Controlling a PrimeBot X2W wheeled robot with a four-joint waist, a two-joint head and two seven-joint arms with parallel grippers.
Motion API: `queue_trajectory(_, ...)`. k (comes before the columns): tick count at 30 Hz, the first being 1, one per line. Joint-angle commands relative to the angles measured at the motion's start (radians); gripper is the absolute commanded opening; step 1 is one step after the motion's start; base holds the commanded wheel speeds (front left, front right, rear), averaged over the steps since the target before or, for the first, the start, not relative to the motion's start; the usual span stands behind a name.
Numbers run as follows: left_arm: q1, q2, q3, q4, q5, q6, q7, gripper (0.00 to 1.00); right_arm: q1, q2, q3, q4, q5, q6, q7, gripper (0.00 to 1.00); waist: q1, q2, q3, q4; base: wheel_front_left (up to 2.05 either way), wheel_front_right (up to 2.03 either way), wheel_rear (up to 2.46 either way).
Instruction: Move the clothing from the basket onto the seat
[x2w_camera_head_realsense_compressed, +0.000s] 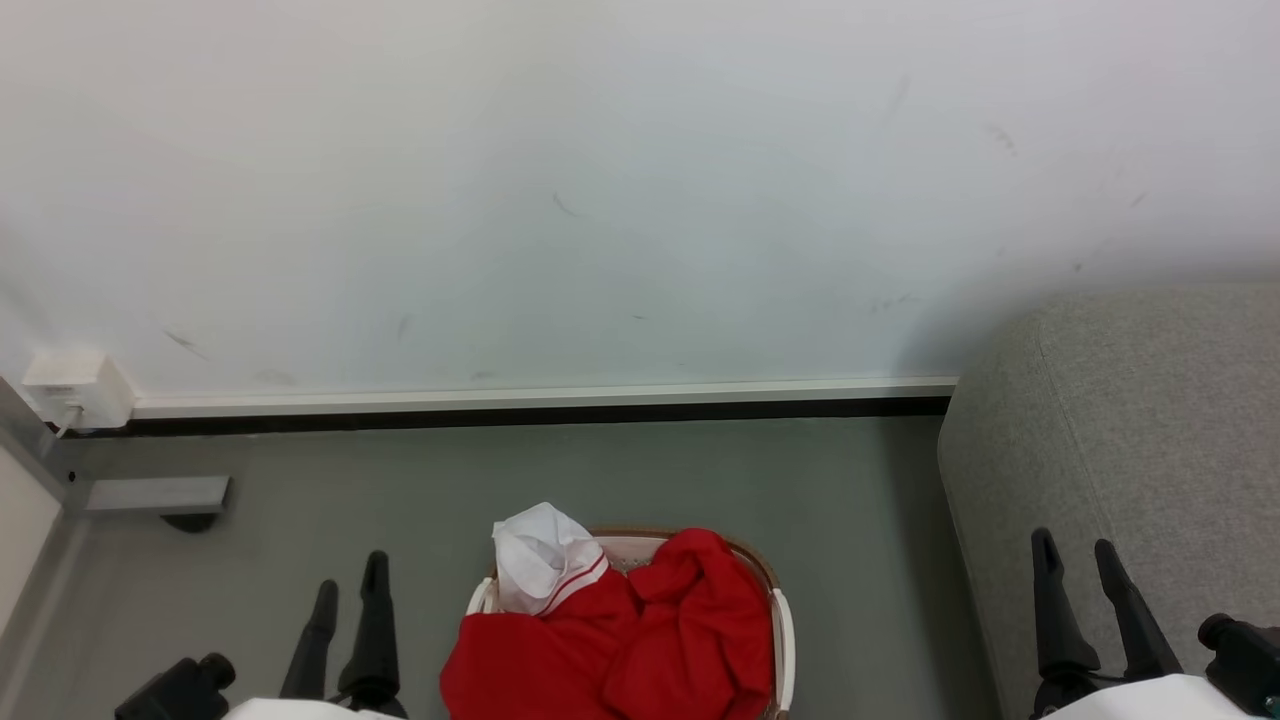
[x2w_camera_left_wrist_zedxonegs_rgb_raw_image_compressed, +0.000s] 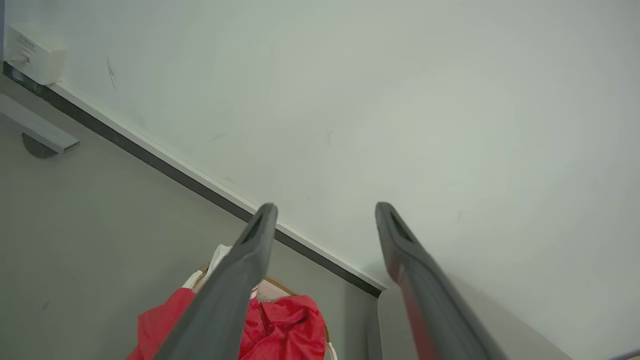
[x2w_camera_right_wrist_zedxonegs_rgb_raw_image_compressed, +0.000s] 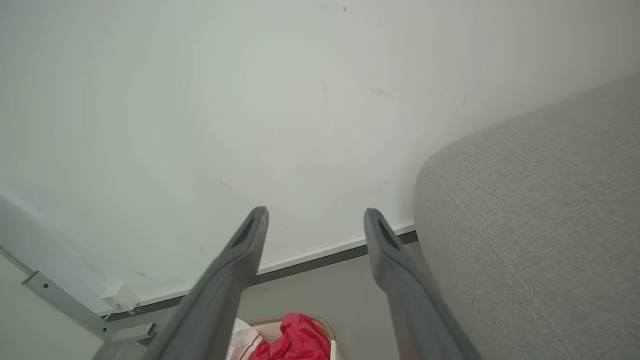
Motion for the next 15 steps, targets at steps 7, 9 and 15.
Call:
queue_trajectory(7,0.011,0.009,-0.008,-0.023,0.106,0.009,-0.025,1.00,-0.005,-0.012,0.007,-0.001,-0.100,-0.001,-0.028,1.00,0.0000,0.0000,0.000,0.000,0.00,0.00,0.00)
queue_trajectory(9,0.014,0.009,-0.013,-0.023,0.132,0.009,-0.031,1.00,-0.003,-0.012,0.008,0.002,-0.120,-0.001,-0.033,1.00,0.0000,0.0000,0.000,-0.001,0.00,0.00,0.00)
queue_trajectory(15,0.024,0.010,-0.026,-0.026,0.216,0.011,-0.045,1.00,0.004,-0.013,0.002,0.013,-0.173,-0.001,-0.047,1.00,0.0000,0.0000,0.000,0.000,0.00,0.00,0.00)
